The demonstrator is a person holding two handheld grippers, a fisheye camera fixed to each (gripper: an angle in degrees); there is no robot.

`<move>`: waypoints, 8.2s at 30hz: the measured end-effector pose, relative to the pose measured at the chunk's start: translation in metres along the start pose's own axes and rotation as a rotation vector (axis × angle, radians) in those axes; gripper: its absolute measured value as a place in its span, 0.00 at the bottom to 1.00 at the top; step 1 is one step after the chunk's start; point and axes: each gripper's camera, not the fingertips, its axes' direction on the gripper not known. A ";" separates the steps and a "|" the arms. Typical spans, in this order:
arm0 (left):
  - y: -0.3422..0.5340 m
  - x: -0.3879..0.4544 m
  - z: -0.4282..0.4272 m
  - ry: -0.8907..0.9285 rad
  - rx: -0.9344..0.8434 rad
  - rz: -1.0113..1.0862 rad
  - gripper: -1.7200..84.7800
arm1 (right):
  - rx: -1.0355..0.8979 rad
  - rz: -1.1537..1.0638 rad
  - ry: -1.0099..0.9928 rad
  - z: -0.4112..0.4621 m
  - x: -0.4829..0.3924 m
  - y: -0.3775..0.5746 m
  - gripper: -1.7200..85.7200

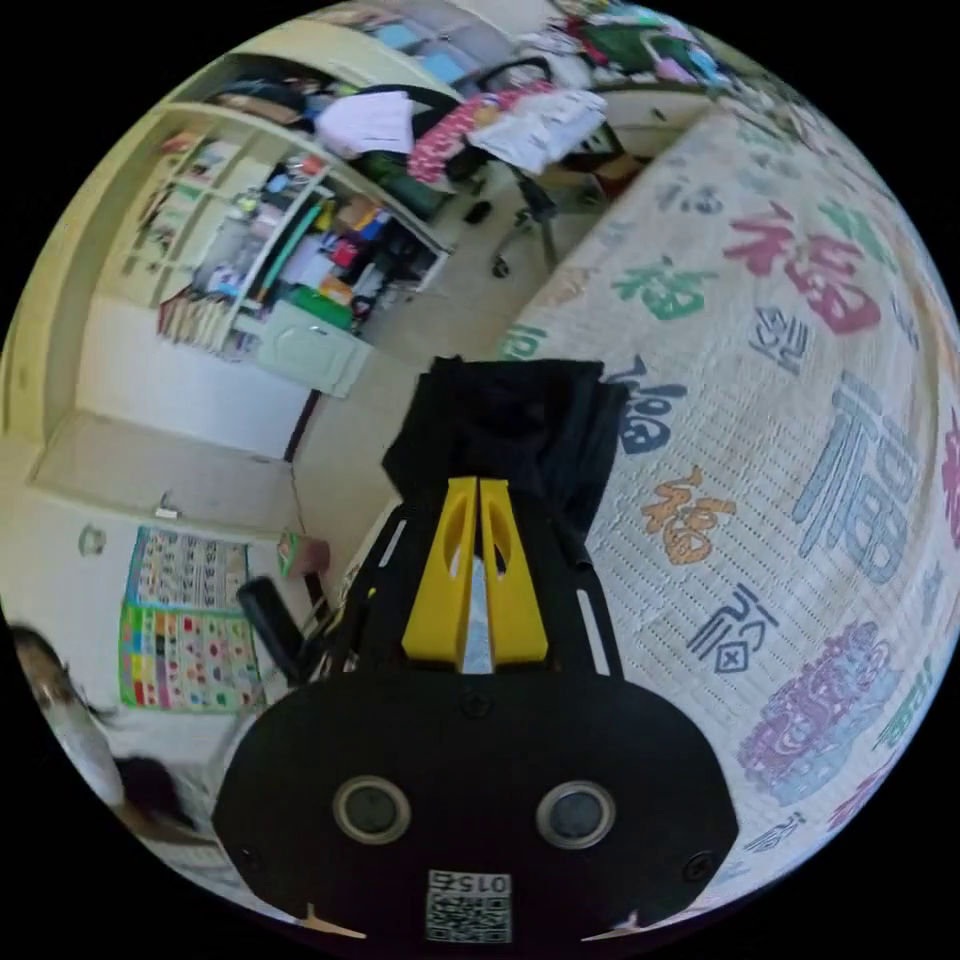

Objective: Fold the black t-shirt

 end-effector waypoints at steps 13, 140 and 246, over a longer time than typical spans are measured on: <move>-0.027 0.051 0.003 -0.189 -0.020 0.189 0.28 | 0.138 -0.152 0.142 -0.202 0.048 0.244 0.01; 0.168 0.097 0.034 0.363 -0.588 -0.082 0.05 | -0.952 -0.898 0.103 -0.104 0.129 0.198 0.05; 0.090 0.395 -0.117 0.064 -0.370 0.789 0.03 | 0.547 -0.117 0.057 -0.465 -0.022 0.577 0.02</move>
